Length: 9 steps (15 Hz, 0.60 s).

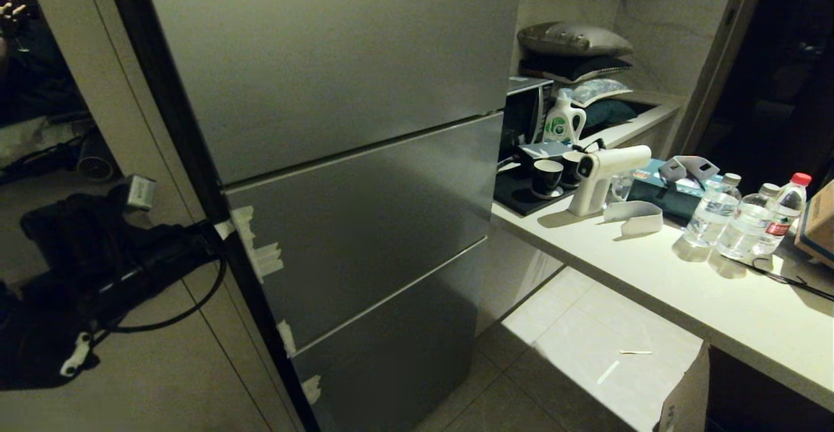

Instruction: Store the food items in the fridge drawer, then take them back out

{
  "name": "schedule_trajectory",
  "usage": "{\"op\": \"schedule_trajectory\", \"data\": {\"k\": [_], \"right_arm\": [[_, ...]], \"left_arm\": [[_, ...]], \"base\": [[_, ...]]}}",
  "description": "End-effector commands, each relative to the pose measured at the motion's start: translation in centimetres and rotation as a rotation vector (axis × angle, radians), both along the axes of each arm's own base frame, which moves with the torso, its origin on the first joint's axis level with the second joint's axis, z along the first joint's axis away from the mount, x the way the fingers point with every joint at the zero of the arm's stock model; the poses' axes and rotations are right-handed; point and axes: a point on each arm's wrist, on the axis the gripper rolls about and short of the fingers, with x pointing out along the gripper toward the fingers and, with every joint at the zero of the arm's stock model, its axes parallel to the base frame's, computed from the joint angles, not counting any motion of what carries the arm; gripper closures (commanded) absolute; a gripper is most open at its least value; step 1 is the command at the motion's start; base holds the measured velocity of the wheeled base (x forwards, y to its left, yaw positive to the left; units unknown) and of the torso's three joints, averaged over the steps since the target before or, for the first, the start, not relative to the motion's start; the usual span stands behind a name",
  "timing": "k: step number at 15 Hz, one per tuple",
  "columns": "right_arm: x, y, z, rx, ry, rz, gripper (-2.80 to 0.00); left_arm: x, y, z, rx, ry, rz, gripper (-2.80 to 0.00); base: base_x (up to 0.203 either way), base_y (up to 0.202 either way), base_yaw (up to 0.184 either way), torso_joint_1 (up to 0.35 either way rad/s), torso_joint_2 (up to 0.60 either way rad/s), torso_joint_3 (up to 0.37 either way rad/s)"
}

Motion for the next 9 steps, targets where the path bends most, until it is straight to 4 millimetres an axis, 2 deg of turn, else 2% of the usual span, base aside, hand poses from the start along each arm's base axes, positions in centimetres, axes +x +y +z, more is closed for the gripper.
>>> {"op": "schedule_trajectory", "data": {"k": [1,9], "right_arm": [[0.26,0.0,-0.84,0.0,0.031,0.0,0.0],[0.25,0.0,-0.84,0.0,0.03,0.0,0.0]], "left_arm": [[0.0,-0.36,-0.07,-0.002,-0.001,-0.013,0.0],[-0.23,-1.23,-0.48,-0.014,0.016,-0.118,0.0]], "base": [[0.0,0.0,0.0,0.0,0.0,0.0],[0.0,0.0,0.0,0.0,0.0,0.0]]}}
